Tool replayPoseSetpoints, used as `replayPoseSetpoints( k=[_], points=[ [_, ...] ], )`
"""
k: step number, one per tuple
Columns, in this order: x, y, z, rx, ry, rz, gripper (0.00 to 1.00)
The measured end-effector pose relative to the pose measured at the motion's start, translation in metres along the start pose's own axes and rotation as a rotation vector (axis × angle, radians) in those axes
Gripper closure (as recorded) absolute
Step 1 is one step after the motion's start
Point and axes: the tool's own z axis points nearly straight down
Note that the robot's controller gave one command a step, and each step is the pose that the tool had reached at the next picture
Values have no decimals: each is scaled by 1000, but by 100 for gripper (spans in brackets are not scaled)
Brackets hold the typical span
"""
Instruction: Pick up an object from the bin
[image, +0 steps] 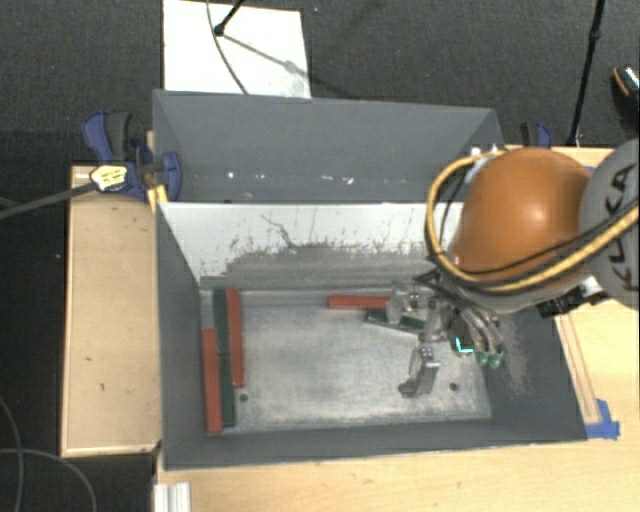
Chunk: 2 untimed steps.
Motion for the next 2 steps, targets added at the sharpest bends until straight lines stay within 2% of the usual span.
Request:
replayPoseSetpoints(
  k=[1, 2],
  points=[
    [-22, -79, 47, 3, -2, -38, 0],
    [-98, -95, 140, 0, -8, -8, 0]
  ],
)
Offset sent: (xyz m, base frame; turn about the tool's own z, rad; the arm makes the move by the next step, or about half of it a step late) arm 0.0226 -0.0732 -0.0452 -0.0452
